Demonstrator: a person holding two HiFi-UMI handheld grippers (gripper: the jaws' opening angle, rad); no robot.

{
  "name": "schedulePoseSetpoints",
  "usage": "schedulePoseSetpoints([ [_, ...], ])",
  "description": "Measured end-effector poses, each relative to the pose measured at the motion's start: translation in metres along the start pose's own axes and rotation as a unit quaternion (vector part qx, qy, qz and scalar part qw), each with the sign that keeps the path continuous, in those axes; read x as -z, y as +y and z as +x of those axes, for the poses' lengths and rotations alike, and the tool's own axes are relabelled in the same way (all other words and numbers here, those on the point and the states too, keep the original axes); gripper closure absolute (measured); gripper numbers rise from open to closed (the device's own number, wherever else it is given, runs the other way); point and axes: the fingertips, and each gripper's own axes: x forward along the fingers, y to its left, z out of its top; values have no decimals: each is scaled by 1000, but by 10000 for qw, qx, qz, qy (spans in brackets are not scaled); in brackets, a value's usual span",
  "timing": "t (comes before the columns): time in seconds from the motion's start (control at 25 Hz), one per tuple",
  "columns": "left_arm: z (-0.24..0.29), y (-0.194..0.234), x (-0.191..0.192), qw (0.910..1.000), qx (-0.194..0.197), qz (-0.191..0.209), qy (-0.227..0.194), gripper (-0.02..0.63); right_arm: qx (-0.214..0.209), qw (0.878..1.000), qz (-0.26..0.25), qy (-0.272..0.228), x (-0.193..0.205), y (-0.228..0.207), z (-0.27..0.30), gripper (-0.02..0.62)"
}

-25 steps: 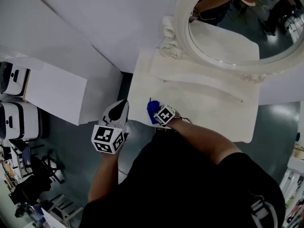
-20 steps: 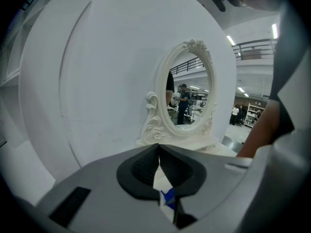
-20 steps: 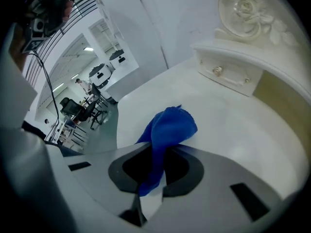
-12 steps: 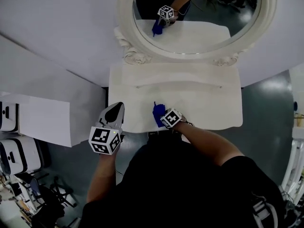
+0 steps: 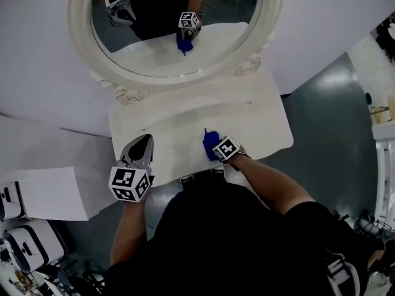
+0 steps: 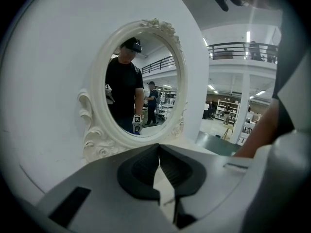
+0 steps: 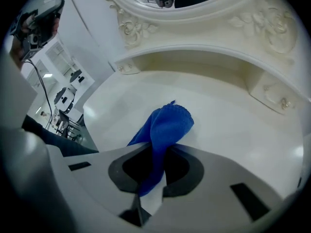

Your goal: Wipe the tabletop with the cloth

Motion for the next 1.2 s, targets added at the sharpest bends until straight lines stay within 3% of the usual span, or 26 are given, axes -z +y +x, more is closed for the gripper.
schedulePoseSetpoints([
  [0.56,84,-79,-27,9969,711,320,91,594,924,9892,1137,24,97,-161,-82,555],
  [1.2,121,-119,-31,9941,978,441,167,594,1426,9604,2394,16,203,-248,-145,554],
])
